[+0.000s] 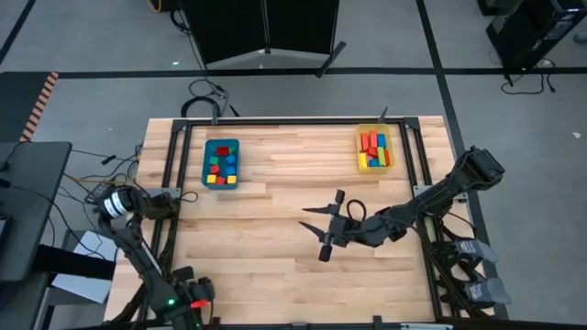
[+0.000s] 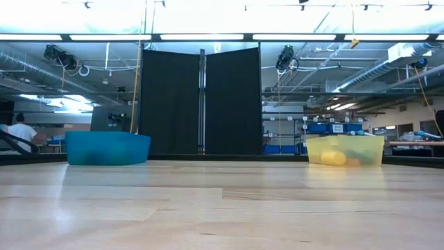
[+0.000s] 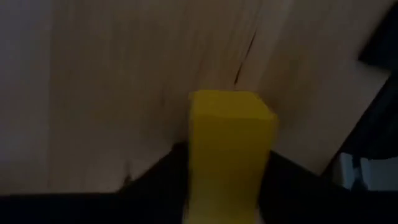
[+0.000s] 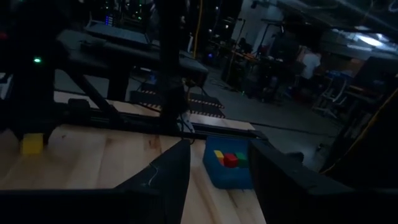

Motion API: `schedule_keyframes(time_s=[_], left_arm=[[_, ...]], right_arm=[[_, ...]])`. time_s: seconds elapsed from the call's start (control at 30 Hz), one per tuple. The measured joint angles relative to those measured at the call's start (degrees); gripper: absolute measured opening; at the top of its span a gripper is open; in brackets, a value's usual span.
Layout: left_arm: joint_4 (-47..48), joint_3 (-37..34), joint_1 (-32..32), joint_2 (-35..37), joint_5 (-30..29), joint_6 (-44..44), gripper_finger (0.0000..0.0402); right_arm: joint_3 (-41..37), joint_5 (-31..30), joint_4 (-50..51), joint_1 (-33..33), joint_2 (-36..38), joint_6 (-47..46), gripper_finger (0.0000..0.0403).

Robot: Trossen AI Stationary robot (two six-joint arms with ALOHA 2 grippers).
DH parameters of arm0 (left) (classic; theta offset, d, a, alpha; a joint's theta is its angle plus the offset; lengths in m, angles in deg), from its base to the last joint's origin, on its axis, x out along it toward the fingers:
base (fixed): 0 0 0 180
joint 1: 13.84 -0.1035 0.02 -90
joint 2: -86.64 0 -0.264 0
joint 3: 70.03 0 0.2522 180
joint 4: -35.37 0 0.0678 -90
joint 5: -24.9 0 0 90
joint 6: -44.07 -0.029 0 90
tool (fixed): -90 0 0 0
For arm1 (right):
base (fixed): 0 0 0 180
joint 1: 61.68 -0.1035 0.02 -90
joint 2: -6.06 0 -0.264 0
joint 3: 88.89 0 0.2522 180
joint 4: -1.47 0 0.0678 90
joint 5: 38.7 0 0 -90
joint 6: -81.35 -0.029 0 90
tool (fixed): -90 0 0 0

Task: Sort blocks by size
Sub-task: Put the large yellow block into the yellow bin

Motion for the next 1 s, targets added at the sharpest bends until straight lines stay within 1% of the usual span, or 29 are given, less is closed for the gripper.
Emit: schedule_keyframes(time_s=[0.03,0.07,0.2,0.3,0.33,0.4,0.47,0.5,0.53,0.63,0.7,0.77,0.87,0.9,0.97,1.0], left_arm=[[-0.10,-0.01,-0.56,0.00,0.16,-0.23,0.0139],[-0.20,-0.02,-1.21,-0.02,0.30,-0.70,0.0127],[0.07,-0.02,-4.94,-0.07,0.13,-4.36,0.0130],[0.48,0.75,-9.80,-0.18,-3.31,-9.87,0.0130],[0.58,1.32,-11.79,-0.27,-5.67,-12.73,0.0130],[-0.39,2.69,-16.52,-0.45,-14.96,-19.66,0.0130],[-1.33,4.02,-21.95,-0.61,-22.26,-26.61,0.0130],[-1.40,4.50,-24.58,-0.61,-24.86,-30.70,0.0130],[-2.99,5.14,-27.26,-0.59,-25.61,-35.20,0.0130],[-13.61,6.15,-36.60,-0.53,-25.85,-49.80,0.0130],[-24.09,6.13,-43.45,-0.65,-26.33,-59.02,0.0130],[-34.35,6.13,-49.51,-0.86,-25.73,-65.92,0.0129],[-49.07,6.18,-57.79,-1.64,-19.78,-71.13,0.0130],[-52.60,6.13,-60.50,-1.77,-17.46,-71.34,0.0130],[-62.59,6.76,-65.48,-3.62,-12.96,-71.27,0.0130],[-65.79,7.01,-67.60,-4.43,-10.43,-71.01,0.0130]], right_arm=[[0.00,-0.08,-0.29,-0.32,0.00,0.79,0.0170],[0.00,-0.51,-0.73,-0.72,0.00,1.53,0.0170],[0.02,-4.13,-2.85,-2.39,0.00,6.26,0.0170],[0.02,-6.57,-5.06,-4.09,0.25,10.25,0.0170],[0.02,-7.30,-5.89,-4.76,0.47,11.52,0.0170],[0.02,-8.74,-6.53,-6.24,1.22,14.01,0.0170],[0.02,-10.05,-6.75,-7.63,2.03,15.46,0.0169],[0.02,-10.56,-6.73,-8.35,2.59,15.88,0.0169],[0.02,-11.14,-6.78,-9.09,3.05,16.36,0.0169],[0.02,-11.97,-6.99,-10.89,4.22,17.97,0.0169],[0.02,-13.44,-6.91,-12.23,4.85,18.75,0.0169],[0.02,-15.28,-7.00,-13.31,5.48,19.26,0.0169],[0.02,-17.86,-7.10,-15.45,6.27,20.40,0.0169],[0.02,-18.39,-7.17,-16.18,6.43,20.73,0.0169],[0.02,-19.45,-7.55,-17.45,6.60,21.62,0.0169],[0.02,-19.76,-8.16,-17.90,6.60,22.16,0.0168]])
